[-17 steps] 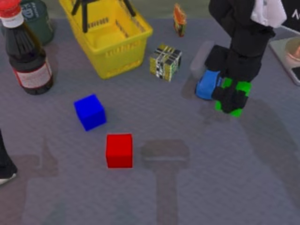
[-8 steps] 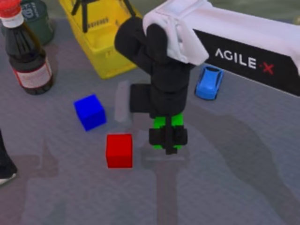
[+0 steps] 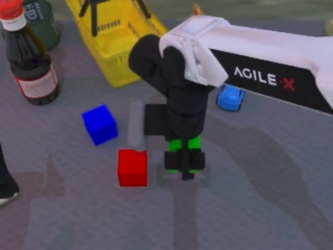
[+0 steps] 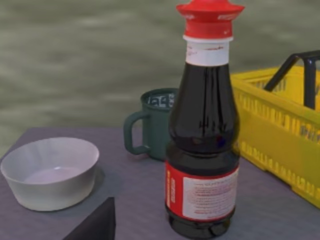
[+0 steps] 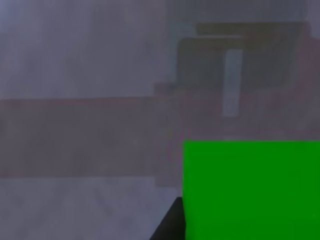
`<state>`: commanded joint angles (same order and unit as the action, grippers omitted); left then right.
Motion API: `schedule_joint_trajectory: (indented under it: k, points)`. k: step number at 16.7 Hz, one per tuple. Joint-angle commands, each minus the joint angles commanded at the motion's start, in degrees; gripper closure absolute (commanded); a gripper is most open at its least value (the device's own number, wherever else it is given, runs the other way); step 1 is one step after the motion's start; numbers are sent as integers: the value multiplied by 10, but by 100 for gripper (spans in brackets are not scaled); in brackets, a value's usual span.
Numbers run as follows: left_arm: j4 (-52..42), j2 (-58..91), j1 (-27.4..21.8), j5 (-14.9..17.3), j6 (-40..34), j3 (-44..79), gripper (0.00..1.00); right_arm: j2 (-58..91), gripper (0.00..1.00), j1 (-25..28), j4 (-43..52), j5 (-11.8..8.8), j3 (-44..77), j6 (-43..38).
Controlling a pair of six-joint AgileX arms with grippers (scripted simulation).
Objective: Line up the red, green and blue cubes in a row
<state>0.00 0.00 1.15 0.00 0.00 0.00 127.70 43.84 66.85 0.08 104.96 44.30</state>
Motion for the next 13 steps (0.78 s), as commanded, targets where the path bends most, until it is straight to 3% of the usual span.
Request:
schedule_joint_trajectory:
  k: [3,8,13]
  points:
    - [0,0,0,0,0,0,0,14,100,3,-62,-1,-50,2]
    - [0,0,0,0,0,0,0,17,100,3,-74,-1,-62,3]
    - [0,0,0,0,0,0,0,17,62,3,-74,-1,-62,3]
